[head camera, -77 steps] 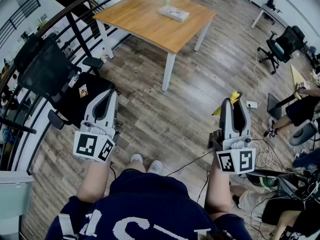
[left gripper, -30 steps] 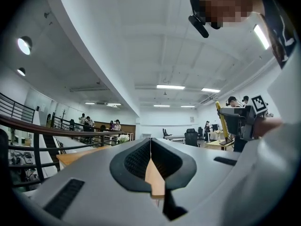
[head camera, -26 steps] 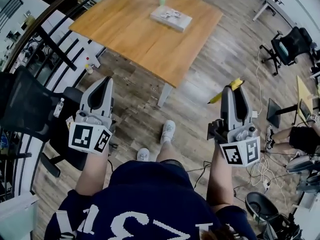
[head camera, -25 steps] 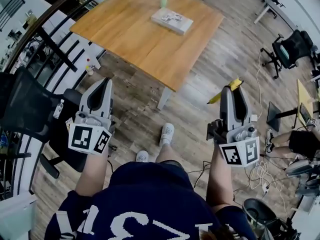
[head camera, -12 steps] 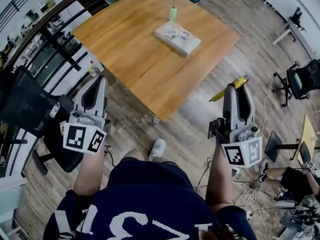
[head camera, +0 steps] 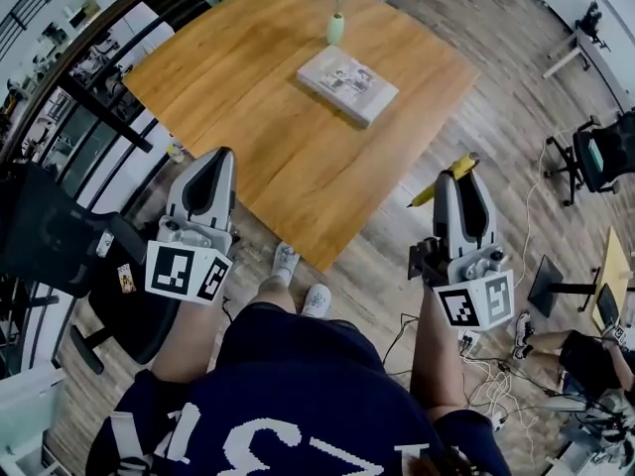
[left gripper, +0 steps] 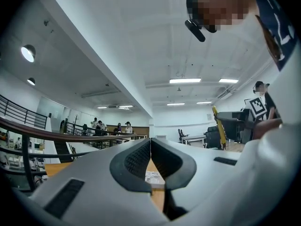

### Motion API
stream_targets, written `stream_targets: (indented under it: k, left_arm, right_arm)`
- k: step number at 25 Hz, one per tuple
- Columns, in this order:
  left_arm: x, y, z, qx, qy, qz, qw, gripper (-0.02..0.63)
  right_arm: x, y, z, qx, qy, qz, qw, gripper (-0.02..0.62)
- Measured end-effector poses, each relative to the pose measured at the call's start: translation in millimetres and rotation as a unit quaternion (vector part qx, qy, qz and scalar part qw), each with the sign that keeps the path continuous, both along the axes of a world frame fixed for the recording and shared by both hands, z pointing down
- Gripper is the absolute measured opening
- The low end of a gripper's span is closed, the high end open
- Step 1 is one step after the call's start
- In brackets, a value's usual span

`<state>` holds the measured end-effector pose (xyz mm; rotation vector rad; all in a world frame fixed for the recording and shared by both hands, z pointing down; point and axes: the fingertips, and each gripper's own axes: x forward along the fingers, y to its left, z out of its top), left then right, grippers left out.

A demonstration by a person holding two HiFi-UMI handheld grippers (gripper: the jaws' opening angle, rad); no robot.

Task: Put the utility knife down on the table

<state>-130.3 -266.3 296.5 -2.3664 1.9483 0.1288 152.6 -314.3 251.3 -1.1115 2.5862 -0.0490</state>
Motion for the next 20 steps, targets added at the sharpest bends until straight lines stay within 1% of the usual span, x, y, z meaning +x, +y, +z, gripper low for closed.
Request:
stream_targets:
  k: [6,10,12,14,16,18,20]
  left_arm:
    - [-22.5,-76.4,-2.3,0.008,-0.011,0.053,0.9985,0.015]
    - [-29.9,-117.6,3.4,0.0,-0.017,0.089,0.9959,0.015]
    - [-32.8,-132.6,9.3,-0.004,-0.017,0.098,0.995,0.015]
    - [-35.1,-143.8,18.8,-0.013,-0.01,0.105,0.9943,0.015]
    - [-34.1,-152.3,33.3,-0.028,0.006,0.119,0.9925,0.015]
    - [-32.0,-161.3,50.4,-0.045,0.019,0.13,0.9902,0.015]
    - [-30.2,-169.9,69.2,-0.062,0.021,0.132,0.989,0.015]
  right_arm:
    - [-33.9,-53.6,2.2,-0.006,0.018,0.038,0.999,0.129]
    - [-50.5,-82.5,9.8,-0.018,0.022,0.061,0.998,0.129]
    - [-56.4,-94.6,20.4,-0.032,0.033,0.068,0.997,0.129]
    - [-60.5,-106.3,37.2,-0.055,0.045,0.07,0.995,0.129]
    - [-65.0,-120.4,63.6,-0.094,0.061,0.062,0.992,0.129]
    - [-71.0,-137.5,100.0,-0.147,0.078,0.048,0.985,0.129]
    - [-77.3,-152.1,144.3,-0.202,0.102,0.037,0.973,0.129]
